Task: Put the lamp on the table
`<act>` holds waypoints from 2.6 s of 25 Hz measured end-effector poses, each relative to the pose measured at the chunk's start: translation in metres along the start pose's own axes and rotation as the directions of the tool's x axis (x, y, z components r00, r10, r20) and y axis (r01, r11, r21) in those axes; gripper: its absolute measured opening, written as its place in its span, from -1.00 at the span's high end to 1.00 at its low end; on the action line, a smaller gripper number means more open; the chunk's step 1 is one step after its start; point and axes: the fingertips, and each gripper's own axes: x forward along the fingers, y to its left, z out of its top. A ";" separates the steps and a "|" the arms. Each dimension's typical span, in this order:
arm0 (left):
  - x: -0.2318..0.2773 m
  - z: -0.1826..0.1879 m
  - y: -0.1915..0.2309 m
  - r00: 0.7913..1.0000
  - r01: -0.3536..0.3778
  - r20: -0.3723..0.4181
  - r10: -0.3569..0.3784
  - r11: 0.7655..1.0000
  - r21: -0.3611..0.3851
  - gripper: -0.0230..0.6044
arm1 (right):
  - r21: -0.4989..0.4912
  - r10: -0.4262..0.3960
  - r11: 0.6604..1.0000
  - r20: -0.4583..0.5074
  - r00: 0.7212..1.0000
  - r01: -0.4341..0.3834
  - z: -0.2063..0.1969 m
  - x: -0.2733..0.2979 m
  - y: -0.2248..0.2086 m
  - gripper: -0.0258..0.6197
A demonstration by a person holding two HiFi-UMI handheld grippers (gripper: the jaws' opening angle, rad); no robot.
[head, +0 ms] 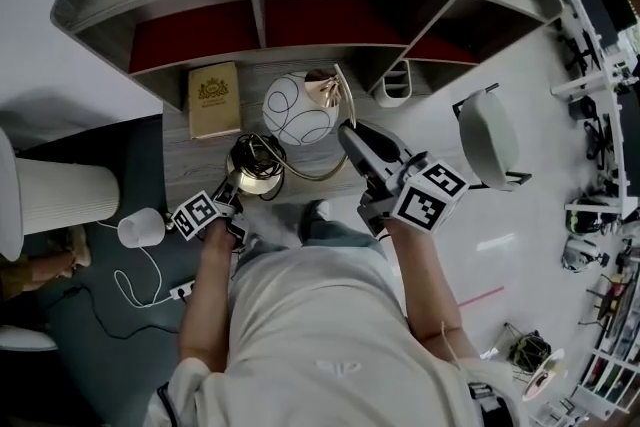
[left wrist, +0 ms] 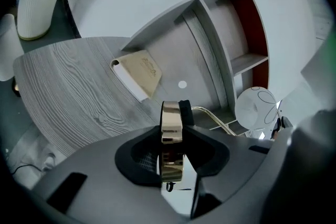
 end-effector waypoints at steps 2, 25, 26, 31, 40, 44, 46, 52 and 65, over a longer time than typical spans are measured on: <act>0.013 -0.006 -0.008 1.000 0.002 -0.005 -0.002 1.000 0.001 0.50 | 0.003 -0.001 1.000 0.004 1.000 0.001 0.007 -0.007 -0.011 0.69; 0.168 -0.062 -0.066 0.932 0.125 -0.347 -0.104 0.991 0.040 0.50 | 0.081 -0.308 0.951 0.138 0.941 0.299 0.042 -0.078 -0.103 0.70; 0.175 -0.065 -0.067 0.925 0.132 -0.365 -0.108 0.990 0.041 0.50 | 0.085 -0.326 0.945 0.144 0.934 0.316 0.042 -0.080 -0.105 0.70; 0.201 -0.076 -0.074 0.887 0.163 -0.444 -0.128 0.986 0.041 0.50 | 0.093 -0.401 0.916 0.167 0.901 0.390 0.043 -0.086 -0.111 0.70; 0.237 -0.100 -0.082 0.822 0.204 -0.549 -0.152 0.978 0.034 0.49 | 0.102 -0.506 0.863 0.182 0.843 0.495 0.038 -0.096 -0.119 0.71; 0.244 -0.107 -0.079 0.801 0.205 -0.580 -0.148 0.978 0.034 0.50 | 0.143 -0.539 0.842 0.189 0.821 0.520 0.032 -0.098 -0.122 0.71; 0.246 -0.110 -0.077 0.793 0.201 -0.594 -0.139 0.979 0.040 0.49 | 0.151 -0.553 0.833 0.188 0.811 0.533 0.030 -0.099 -0.125 0.71; 0.253 -0.116 -0.073 0.782 0.191 -0.610 -0.130 0.981 0.036 0.48 | 0.160 -0.562 0.826 0.188 0.805 0.540 0.026 -0.095 -0.126 0.71; 0.246 -0.113 -0.059 0.778 0.154 -0.622 -0.089 0.987 0.052 0.31 | 0.193 -0.569 0.821 0.202 0.797 0.537 0.021 -0.064 -0.112 0.73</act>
